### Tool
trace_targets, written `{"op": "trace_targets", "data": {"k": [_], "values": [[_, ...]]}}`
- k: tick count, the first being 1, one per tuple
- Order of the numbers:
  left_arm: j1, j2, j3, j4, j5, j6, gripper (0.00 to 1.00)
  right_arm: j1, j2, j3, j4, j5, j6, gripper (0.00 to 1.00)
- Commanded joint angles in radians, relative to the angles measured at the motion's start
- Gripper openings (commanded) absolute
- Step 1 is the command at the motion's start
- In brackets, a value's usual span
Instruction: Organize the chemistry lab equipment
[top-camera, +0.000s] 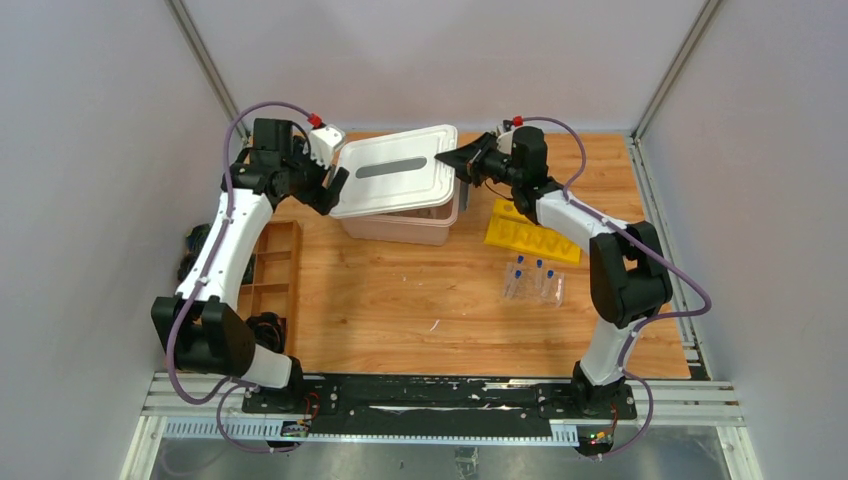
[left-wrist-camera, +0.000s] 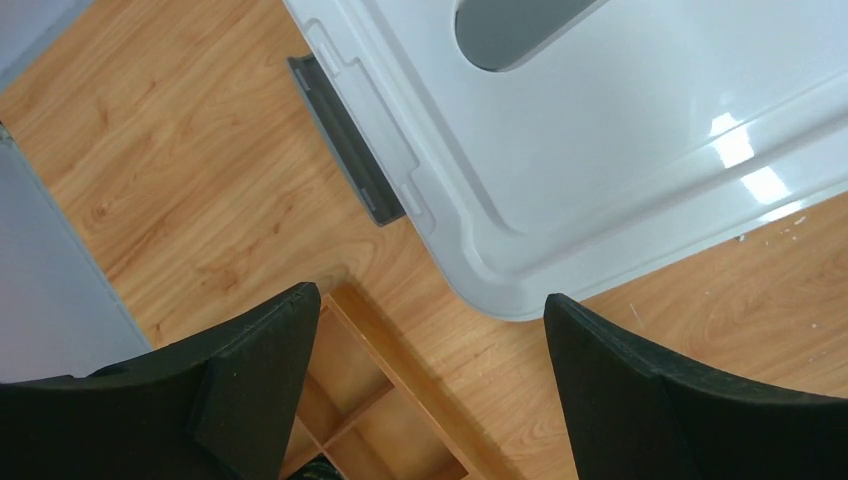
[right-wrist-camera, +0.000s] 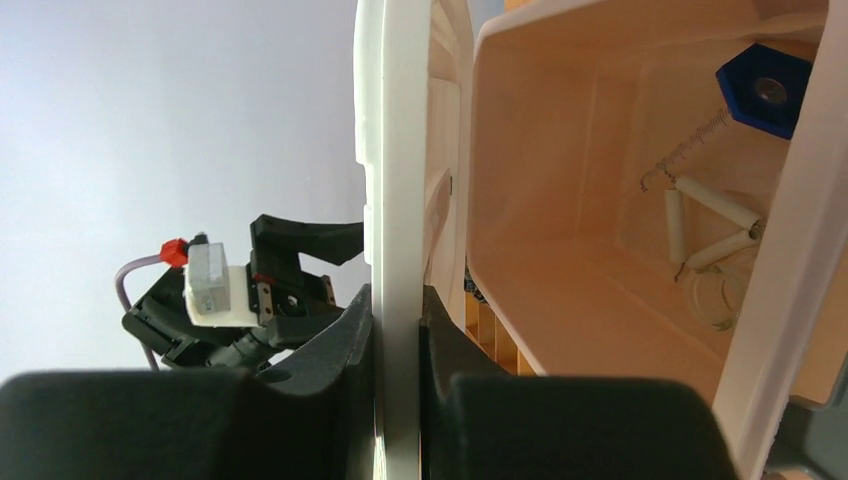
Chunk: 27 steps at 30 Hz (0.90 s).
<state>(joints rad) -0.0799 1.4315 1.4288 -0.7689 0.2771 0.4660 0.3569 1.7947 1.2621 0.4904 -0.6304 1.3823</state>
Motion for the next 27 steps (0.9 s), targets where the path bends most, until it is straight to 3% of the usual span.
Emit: {"op": "trace_targets", "data": {"k": [1,6,11,18,27], "values": [[0.005,0.022,-0.055,0.121,-0.040,-0.009,0.87,-0.020,0.014,-0.027,0.027,-0.029,-0.058,0.12],[0.005,0.034,-0.083,0.154,-0.044,0.003,0.86,-0.036,0.037,-0.016,-0.013,-0.046,-0.100,0.17],[0.005,0.047,-0.087,0.179,-0.016,-0.025,0.80,-0.050,0.041,-0.009,-0.096,-0.044,-0.176,0.32],[0.005,0.075,-0.095,0.216,-0.033,-0.050,0.77,-0.050,0.042,0.077,-0.386,0.033,-0.359,0.52],[0.005,0.062,-0.113,0.244,-0.039,-0.049,0.76,-0.050,0.048,0.202,-0.645,0.111,-0.528,0.62]]}}
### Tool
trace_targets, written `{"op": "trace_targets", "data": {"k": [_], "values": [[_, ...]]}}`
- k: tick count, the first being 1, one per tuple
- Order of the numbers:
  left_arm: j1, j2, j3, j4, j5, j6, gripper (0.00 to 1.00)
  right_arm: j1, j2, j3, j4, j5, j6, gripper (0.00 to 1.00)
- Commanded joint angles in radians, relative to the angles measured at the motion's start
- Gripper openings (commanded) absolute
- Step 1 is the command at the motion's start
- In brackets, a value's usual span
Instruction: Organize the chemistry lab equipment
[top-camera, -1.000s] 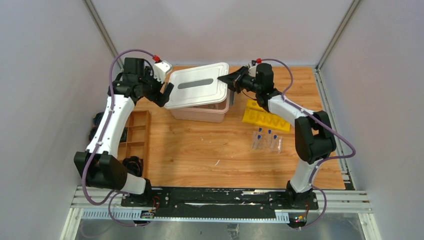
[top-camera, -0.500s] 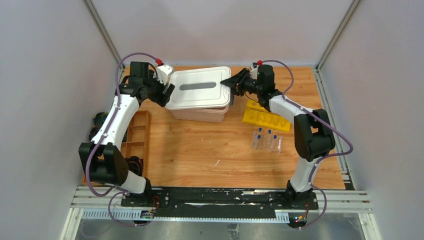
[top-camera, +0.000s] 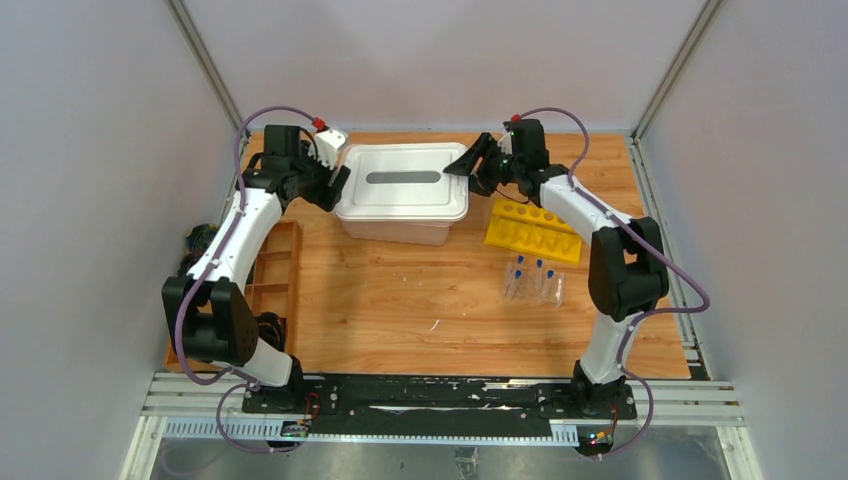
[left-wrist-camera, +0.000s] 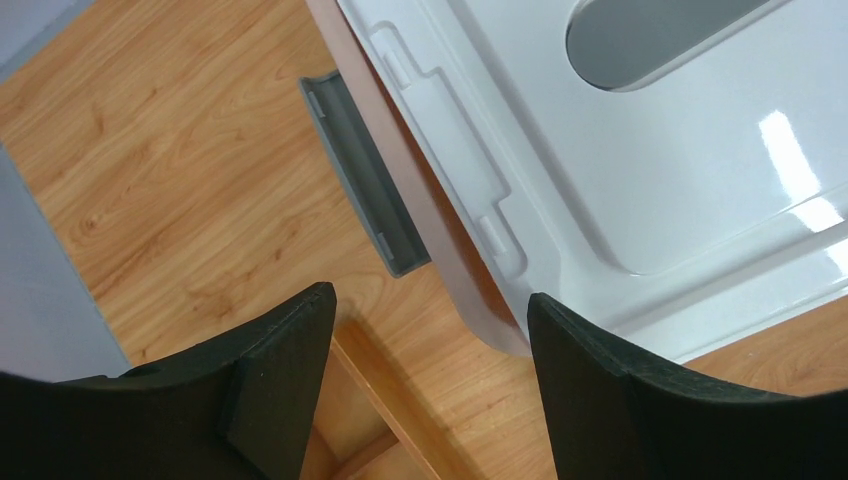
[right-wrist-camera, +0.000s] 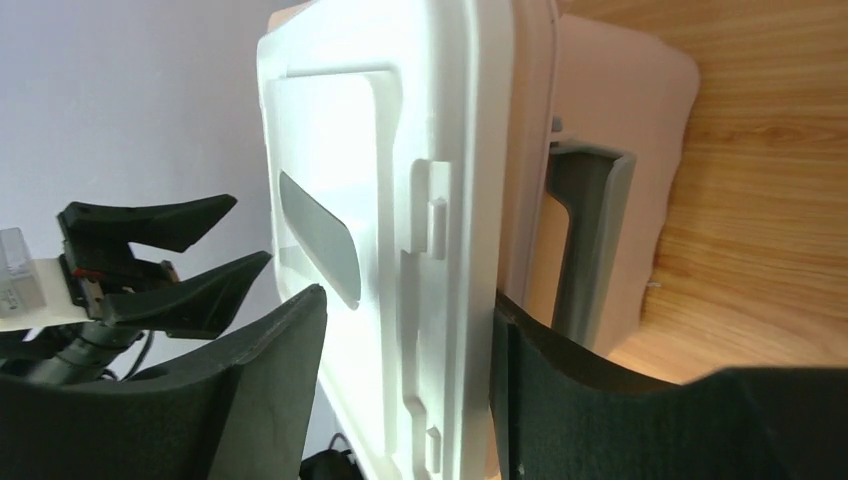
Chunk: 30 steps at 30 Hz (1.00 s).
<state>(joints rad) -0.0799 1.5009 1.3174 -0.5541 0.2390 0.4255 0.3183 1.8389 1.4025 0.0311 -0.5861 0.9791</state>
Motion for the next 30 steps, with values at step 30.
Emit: {"op": "trace_targets", "data": {"k": [30], "values": [[0.005,0.047,0.080,-0.011,0.069,-0.101,0.76,0.026,-0.017,0.209,-0.503,0.262,-0.298,0.70]]}}
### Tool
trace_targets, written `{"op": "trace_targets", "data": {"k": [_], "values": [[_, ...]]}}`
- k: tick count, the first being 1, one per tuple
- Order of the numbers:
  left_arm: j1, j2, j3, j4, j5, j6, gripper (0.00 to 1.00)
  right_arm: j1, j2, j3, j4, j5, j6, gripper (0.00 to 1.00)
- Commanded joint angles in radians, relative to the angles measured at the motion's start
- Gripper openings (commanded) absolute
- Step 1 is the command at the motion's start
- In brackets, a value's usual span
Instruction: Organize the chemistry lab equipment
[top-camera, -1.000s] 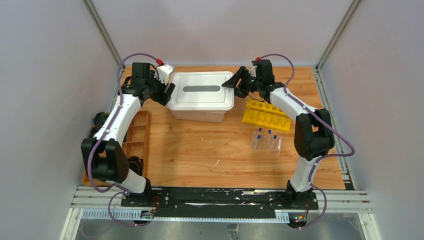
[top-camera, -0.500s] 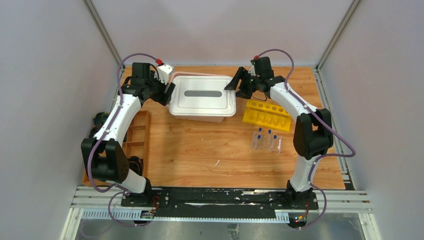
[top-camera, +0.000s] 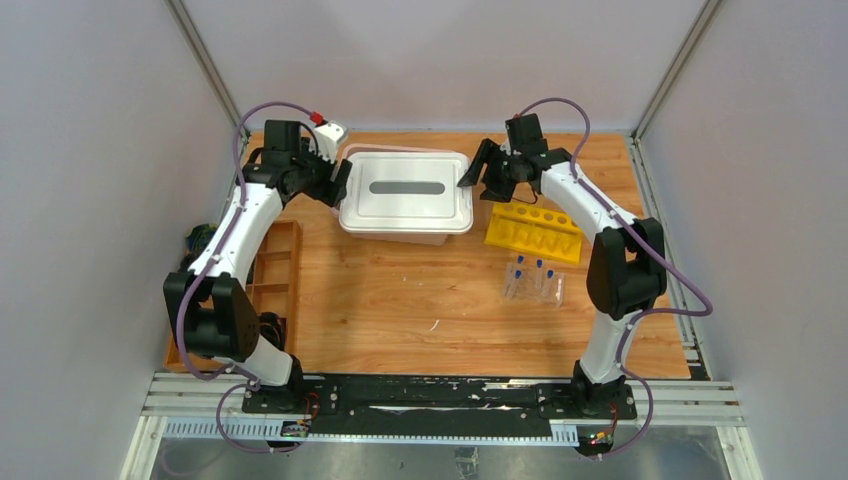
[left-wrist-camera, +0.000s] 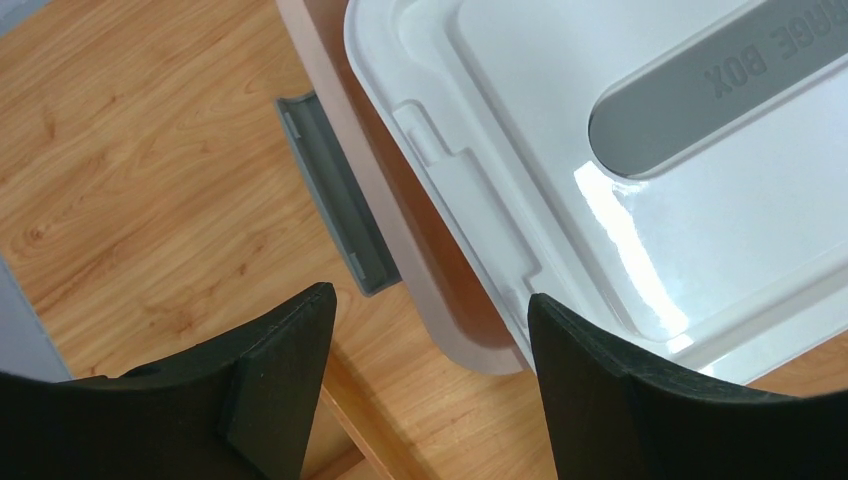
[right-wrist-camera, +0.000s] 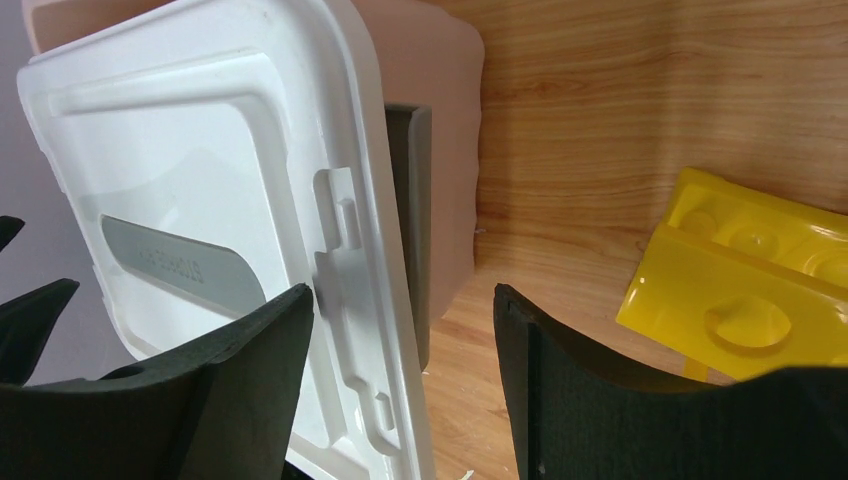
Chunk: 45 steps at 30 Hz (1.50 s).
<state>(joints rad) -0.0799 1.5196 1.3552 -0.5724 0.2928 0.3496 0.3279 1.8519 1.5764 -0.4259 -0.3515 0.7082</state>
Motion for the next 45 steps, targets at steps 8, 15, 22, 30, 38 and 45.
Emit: {"op": "trace_targets", "data": {"k": [8,15,22,30,38,45], "values": [[0.003,0.060,0.047,-0.011,0.029,-0.024,0.79,0.043,-0.076,0.028,-0.094,0.089,-0.070,0.70],[-0.006,0.076,0.056,-0.023,0.033,-0.020,0.81,0.091,-0.090,0.023,-0.125,0.145,-0.075,0.68],[-0.026,0.052,0.072,-0.028,0.023,-0.027,0.82,0.109,-0.093,0.001,-0.112,0.162,-0.038,0.66],[-0.017,0.039,0.088,-0.037,-0.005,-0.032,0.83,0.119,-0.095,-0.009,-0.114,0.200,0.053,0.54],[0.017,0.048,0.085,-0.034,0.020,-0.040,0.86,0.141,-0.099,-0.003,-0.114,0.264,0.128,0.52],[0.018,0.044,0.040,-0.025,0.044,0.008,0.86,0.168,-0.105,0.001,-0.112,0.336,0.187,0.52]]}}
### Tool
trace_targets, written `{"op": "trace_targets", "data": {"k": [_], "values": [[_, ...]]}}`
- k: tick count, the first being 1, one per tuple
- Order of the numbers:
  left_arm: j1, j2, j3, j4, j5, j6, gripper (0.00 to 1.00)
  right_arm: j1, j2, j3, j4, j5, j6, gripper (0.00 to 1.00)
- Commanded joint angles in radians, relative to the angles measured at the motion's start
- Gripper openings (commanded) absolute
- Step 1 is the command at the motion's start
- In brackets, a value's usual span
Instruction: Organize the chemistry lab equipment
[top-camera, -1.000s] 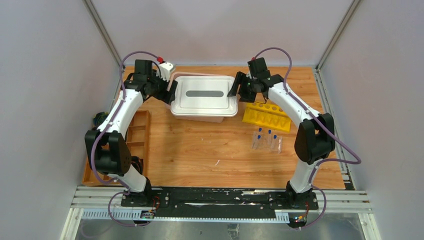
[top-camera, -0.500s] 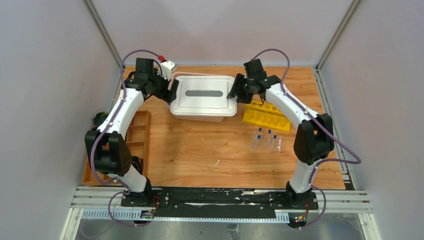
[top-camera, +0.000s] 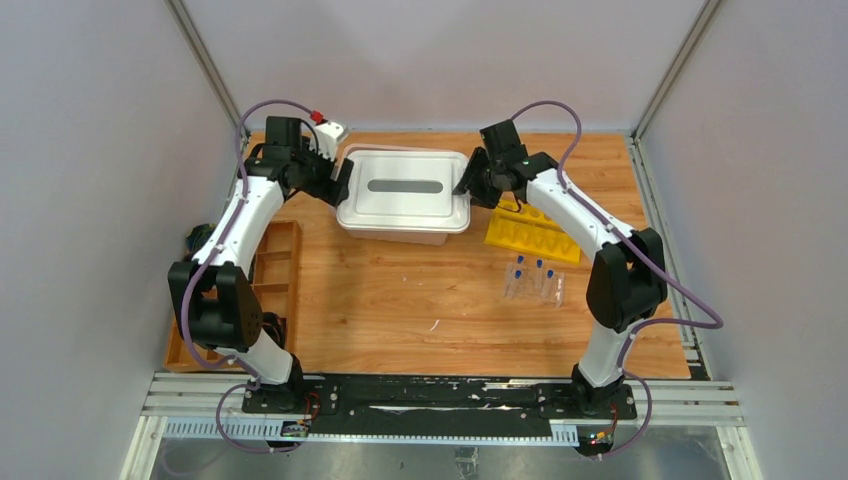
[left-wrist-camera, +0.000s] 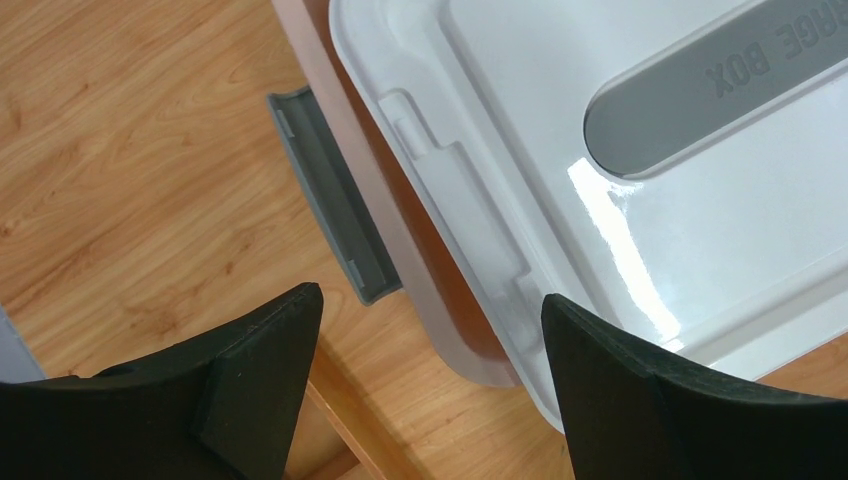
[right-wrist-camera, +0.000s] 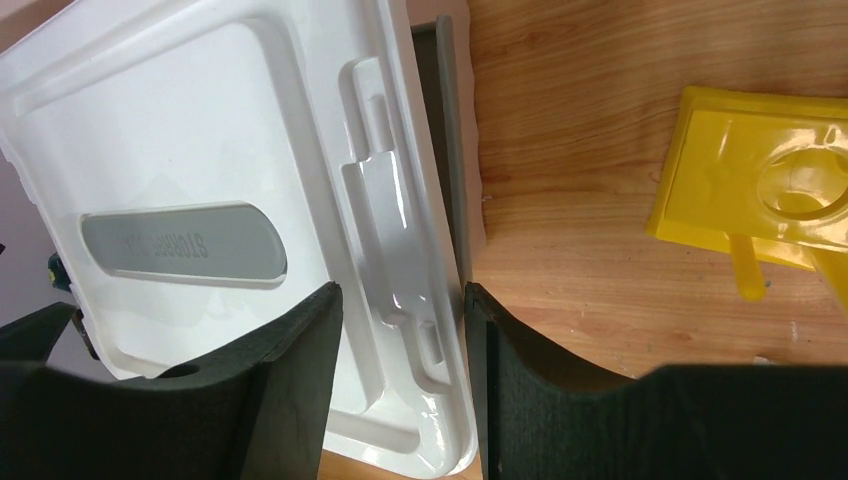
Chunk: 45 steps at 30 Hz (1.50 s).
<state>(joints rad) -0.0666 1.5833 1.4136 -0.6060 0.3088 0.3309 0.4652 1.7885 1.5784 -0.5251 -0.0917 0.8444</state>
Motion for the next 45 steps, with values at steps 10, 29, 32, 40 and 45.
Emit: {"op": "trace_targets", "data": {"k": [10,29,32,40,45], "values": [[0.005,-0.051,-0.038,0.004,0.043,0.045,0.83,0.062,-0.030,-0.018,0.032,0.138,0.133,0.49],[0.003,0.134,0.078,0.057,-0.068,0.018,0.72,0.076,0.011,0.076,-0.011,0.155,0.040,0.50],[0.003,0.153,0.105,0.074,-0.066,-0.003,0.71,0.070,0.029,0.108,-0.021,0.155,0.012,0.50],[-0.001,0.204,0.170,0.082,-0.049,-0.047,0.70,0.042,0.116,0.223,-0.061,0.142,-0.064,0.51],[-0.007,0.222,0.209,0.090,-0.033,-0.078,0.70,0.026,0.192,0.314,-0.117,0.154,-0.122,0.51]]}}
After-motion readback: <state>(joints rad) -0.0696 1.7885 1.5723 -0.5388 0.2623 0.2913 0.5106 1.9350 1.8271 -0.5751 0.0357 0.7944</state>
